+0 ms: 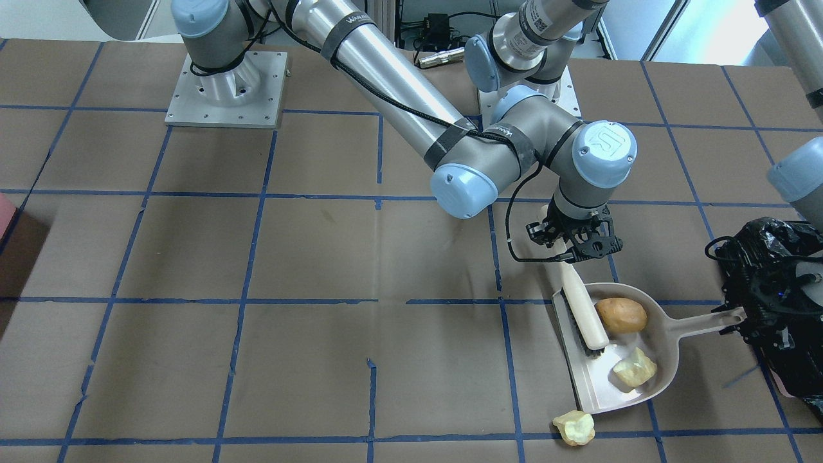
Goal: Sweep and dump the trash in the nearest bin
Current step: 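Sweep the potato and yellow chunk into the dustpan with the right gripper's brush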
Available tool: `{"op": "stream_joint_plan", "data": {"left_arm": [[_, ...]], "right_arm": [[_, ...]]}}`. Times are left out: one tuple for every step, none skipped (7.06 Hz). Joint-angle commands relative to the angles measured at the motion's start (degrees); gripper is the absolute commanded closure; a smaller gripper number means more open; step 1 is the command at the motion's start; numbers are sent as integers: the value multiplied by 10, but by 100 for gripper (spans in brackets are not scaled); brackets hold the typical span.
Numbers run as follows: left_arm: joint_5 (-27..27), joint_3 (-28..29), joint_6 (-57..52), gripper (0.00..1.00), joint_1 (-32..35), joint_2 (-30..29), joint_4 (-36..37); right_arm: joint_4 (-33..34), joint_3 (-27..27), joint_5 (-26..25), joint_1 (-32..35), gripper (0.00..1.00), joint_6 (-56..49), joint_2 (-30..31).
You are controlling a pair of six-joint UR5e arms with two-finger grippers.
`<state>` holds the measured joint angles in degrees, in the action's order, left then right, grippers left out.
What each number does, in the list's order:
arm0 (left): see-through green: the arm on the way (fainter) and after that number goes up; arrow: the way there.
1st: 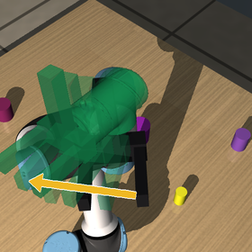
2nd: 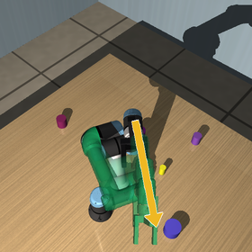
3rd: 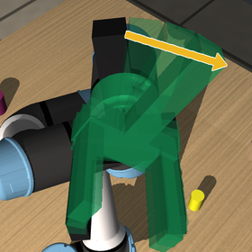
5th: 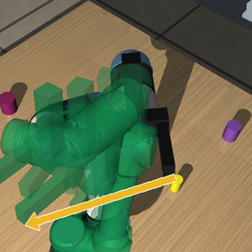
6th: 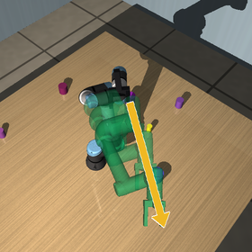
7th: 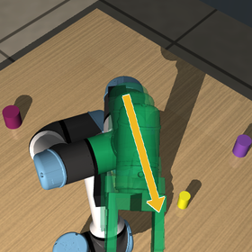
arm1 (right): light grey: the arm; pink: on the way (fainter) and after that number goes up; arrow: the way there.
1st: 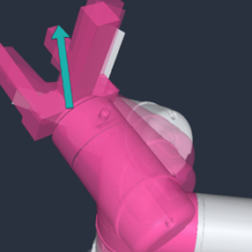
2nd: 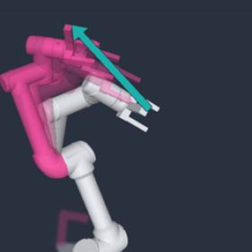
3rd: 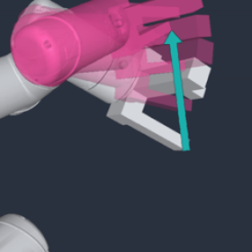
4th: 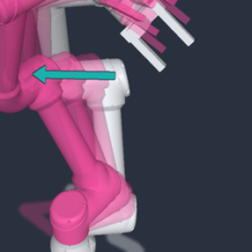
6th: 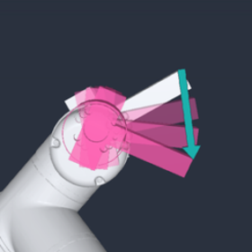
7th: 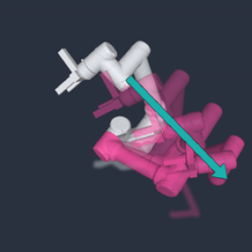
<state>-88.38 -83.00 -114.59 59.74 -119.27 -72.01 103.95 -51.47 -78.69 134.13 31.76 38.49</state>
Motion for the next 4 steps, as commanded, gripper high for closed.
{"op": "stream_joint_plan", "data": {"left_arm": [[14,0,1,96,-1,0,0],[16,0,6,96,-1,0,11],[17,0,26,96,-1,-1,17],[18,-1,28,96,-3,-1,17]], "right_arm": [[-50,0,-23,-10,99,-3,10],[-80,0,-47,-12,99,-5,15],[-91,0,-65,-18,99,-6,20],[-91,-1,-112,-23,99,-7,27]]}}
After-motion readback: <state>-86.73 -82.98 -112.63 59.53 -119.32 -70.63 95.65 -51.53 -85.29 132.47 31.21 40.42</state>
